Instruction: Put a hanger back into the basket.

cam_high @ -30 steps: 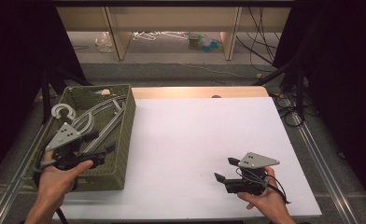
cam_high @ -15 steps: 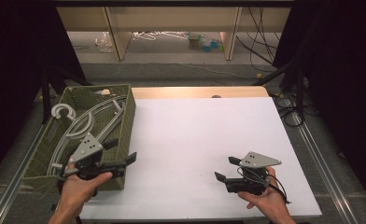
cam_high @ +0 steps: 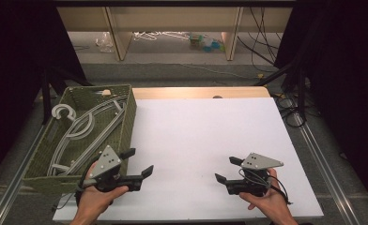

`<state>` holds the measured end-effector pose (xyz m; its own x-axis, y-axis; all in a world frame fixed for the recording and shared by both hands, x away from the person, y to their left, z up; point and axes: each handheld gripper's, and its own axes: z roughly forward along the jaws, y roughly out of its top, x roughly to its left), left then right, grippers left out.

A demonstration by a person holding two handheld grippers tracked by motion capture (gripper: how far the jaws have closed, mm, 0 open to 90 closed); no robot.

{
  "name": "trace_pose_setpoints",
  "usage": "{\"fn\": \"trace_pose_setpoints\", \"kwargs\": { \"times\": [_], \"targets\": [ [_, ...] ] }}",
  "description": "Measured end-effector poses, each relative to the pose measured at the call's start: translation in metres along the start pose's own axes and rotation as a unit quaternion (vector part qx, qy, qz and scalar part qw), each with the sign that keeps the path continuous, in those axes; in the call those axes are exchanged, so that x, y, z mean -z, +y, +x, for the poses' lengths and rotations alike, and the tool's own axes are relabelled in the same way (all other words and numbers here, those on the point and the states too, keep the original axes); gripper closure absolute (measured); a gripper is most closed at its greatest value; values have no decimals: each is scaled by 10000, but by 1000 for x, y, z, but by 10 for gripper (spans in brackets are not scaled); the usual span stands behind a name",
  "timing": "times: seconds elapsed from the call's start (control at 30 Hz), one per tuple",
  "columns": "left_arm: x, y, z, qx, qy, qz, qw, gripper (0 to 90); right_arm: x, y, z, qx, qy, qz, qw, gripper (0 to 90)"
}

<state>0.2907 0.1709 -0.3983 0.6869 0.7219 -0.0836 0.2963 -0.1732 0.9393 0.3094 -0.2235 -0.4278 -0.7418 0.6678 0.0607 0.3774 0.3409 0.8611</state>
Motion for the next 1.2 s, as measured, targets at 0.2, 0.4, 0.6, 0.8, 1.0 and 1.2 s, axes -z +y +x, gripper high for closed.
{"fn": "trace_pose_setpoints", "kwargs": {
  "times": [0.2, 0.4, 0.6, 0.8, 1.0, 1.2],
  "targets": [
    [-8, -18, -7, 43, -92, 41, 9999, 171, 0, 1, 3, 23, 83, -9, 10000, 218],
    [-12, -30, -11, -58, -92, 222, 9997, 174, -2, 0, 6, 104, 86, -37, 9999, 209],
    [-10, -36, -13, -123, -112, 141, 9998, 174, 0, -6, 12, 51, 171, 0, 9998, 191],
    [-5, -39, -13, -123, -110, 91, 9998, 172, 7, -18, 21, 28, 183, 64, 9998, 166],
    [-6, -41, -13, -35, -142, 116, 9998, 168, 11, -22, 22, 37, 93, 51, 9999, 165],
    [-7, -41, -13, -45, -173, 137, 9997, 164, 10, -21, 22, 90, 88, -6, 9999, 166]
  ]
}}
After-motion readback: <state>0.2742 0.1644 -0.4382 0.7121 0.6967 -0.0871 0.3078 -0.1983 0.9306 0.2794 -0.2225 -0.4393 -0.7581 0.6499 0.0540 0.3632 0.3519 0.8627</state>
